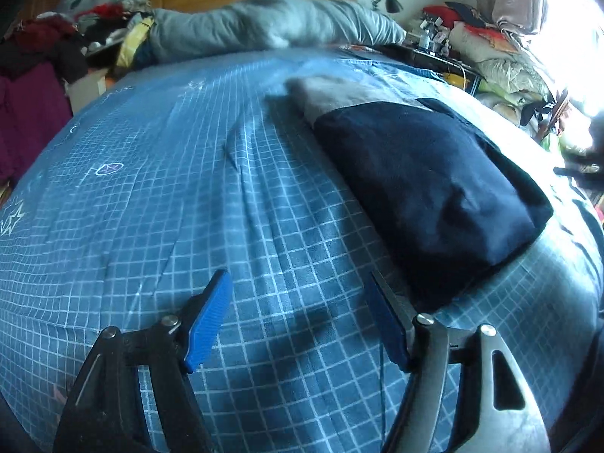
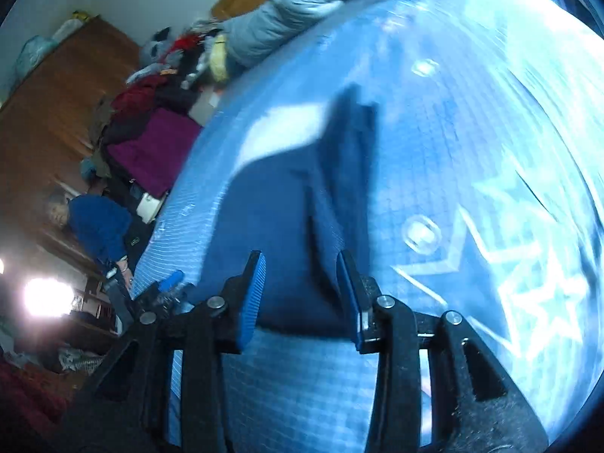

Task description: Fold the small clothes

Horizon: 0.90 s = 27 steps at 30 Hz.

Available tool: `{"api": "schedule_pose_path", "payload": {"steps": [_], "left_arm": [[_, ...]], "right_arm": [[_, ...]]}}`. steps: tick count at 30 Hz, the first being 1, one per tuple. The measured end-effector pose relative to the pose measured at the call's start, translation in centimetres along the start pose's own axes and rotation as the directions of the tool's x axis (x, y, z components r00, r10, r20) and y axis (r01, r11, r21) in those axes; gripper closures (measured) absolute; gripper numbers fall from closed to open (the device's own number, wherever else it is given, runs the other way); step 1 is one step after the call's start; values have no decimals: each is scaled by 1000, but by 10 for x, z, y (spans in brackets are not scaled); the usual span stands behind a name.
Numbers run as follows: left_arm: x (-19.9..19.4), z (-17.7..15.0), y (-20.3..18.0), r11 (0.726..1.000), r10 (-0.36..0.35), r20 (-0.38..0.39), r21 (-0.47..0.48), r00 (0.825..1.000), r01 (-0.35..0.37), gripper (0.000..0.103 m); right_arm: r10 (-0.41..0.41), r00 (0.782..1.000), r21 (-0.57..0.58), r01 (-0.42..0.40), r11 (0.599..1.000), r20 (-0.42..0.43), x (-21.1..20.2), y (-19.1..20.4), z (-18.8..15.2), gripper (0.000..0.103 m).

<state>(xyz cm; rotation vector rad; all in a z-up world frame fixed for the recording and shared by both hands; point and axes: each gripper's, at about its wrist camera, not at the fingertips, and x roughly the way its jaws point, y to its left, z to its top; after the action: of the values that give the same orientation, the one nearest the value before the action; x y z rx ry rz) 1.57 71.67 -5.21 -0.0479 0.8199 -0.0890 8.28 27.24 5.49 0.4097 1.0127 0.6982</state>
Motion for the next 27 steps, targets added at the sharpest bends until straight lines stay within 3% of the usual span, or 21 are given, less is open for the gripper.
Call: {"api": "schedule_pose_path", "payload": {"steps": [2, 6, 8, 10, 12, 14, 16, 18, 20, 22, 25, 27], "left_arm": [[0, -1, 1, 1000, -3, 6, -7, 1000, 3, 29], [-1, -3, 6, 1000, -12, 12, -25, 1000, 12, 29], [2, -4, 8, 1000, -2, -3, -29, 1000, 2, 29], [7, -3, 9, 999, 1, -31, -34, 1000, -2, 29], [12, -1, 12, 999, 3, -57, -50, 998, -6, 29], [10, -1, 13, 998, 8, -49, -58, 999, -11, 29], [5, -2, 9, 999, 25, -32, -43, 999, -27, 29], [3, -2, 2, 998, 53, -38, -25, 998, -54, 29], [1, -3, -3, 997, 56, -55, -42, 997, -58, 29], [-1, -6, -10, 994, 94, -71, -45, 993, -97, 29], [0, -17, -20, 990, 121, -109, -59, 987, -128, 28], [4, -21, -24, 985, 162, -128, -45, 978, -169, 25]], "right_arm": [[18, 999, -68, -21, 997, -33, 37, 27, 16, 85], [-38, 991, -184, 13, 983, -132, 136, 67, 47, 89], [-138, 971, -227, 92, 970, -196, 180, 67, 49, 95], [-117, 969, -161, 83, 983, -216, 193, 54, 52, 103], [-128, 971, -133, 103, 986, -203, 177, 56, 55, 101], [-153, 978, -168, 128, 977, -145, 146, 65, 47, 75], [-173, 981, -184, 155, 971, -86, 109, 66, 33, 62], [-244, 969, -196, 234, 952, -26, 73, 63, 14, 56], [-338, 941, -167, 336, 927, 17, 32, 46, -16, 47], [-429, 902, -140, 430, 892, 36, 2, 29, -42, 46], [-546, 838, -145, 540, 829, 2, -20, 3, -79, 43], [-579, 815, -138, 570, 810, -34, -23, -11, -99, 41]]}}
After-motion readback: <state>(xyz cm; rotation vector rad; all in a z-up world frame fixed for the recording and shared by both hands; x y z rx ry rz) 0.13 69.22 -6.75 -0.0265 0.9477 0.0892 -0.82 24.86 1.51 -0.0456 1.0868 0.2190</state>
